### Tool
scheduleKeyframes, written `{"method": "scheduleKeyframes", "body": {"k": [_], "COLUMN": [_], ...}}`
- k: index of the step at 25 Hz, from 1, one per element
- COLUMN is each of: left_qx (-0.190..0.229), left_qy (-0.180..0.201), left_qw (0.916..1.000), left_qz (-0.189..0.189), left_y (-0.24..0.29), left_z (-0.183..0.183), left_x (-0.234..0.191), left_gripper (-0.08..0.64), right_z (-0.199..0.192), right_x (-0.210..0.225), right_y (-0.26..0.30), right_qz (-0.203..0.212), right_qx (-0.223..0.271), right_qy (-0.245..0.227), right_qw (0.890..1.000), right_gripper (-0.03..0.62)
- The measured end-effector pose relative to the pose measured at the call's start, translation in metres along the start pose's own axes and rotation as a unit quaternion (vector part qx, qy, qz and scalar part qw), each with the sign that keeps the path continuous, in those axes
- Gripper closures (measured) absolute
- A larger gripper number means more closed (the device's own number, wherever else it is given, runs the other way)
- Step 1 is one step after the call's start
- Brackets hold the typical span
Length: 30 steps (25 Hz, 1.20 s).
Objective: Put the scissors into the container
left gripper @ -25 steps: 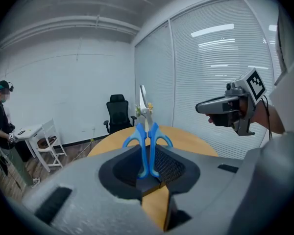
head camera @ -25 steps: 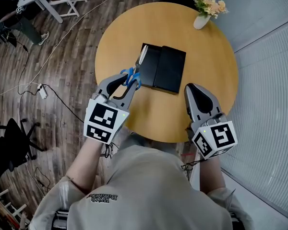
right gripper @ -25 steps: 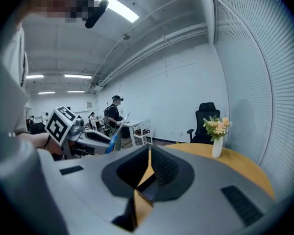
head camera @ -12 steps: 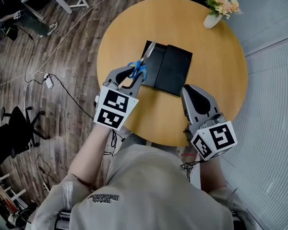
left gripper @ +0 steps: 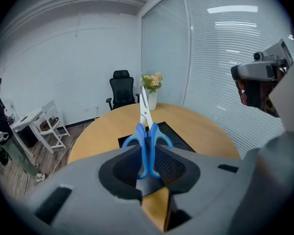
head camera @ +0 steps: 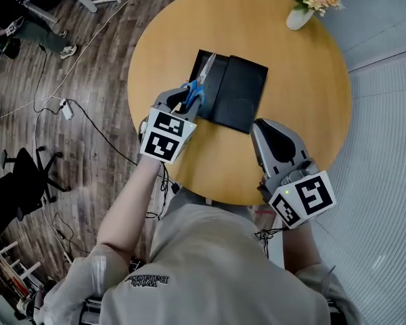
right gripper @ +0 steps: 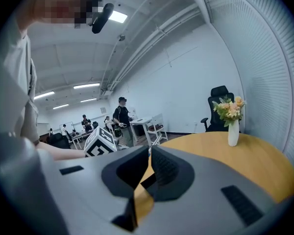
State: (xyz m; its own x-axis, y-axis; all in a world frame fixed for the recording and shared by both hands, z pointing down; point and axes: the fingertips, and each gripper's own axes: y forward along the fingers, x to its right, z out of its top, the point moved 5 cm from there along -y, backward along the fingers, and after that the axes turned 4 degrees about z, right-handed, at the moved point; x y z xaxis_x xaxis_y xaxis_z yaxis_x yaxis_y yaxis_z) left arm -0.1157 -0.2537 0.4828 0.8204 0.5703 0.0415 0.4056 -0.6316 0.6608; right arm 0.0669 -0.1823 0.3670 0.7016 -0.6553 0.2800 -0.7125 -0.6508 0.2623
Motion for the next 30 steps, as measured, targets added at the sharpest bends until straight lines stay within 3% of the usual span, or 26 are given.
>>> {"method": "scheduleKeyframes", "body": {"k": [6, 13, 21, 30], "left_qx": [-0.043, -0.088, -0.148, -0.192], "left_qy": [0.001, -0.028, 0.026, 0.003], "left_qw": [0.9991, 0.9957, 0.9886, 0.9814], "left_qz": [0.009, -0.008, 0.0, 0.002], "left_y": [0.03, 0.057, 0.09, 0.114], "left_z": [-0.015, -0.036, -0.058, -0.072], "left_x": [0.0, -0.005, -0.002, -0.004], "left_gripper": [0.465, 0.465, 0.465, 0.465], "right_z": [-0.008, -0.001, -0.008, -0.018], "right_x": [0.017, 0.026, 0.035, 0.04], "right_y": [-0.002, 0.003, 0.015, 0.018], "right_qz": [-0.006, -0.001, 0.003, 0.0], "right_qx": [-0.011, 0.003, -0.008, -0.028], "right_qy": [0.011, 0.027, 0.029, 0.046], "right_qw": [1.0, 1.0, 1.0, 0.999], "right_gripper": [0.555, 0.555, 0.555, 0.555]}}
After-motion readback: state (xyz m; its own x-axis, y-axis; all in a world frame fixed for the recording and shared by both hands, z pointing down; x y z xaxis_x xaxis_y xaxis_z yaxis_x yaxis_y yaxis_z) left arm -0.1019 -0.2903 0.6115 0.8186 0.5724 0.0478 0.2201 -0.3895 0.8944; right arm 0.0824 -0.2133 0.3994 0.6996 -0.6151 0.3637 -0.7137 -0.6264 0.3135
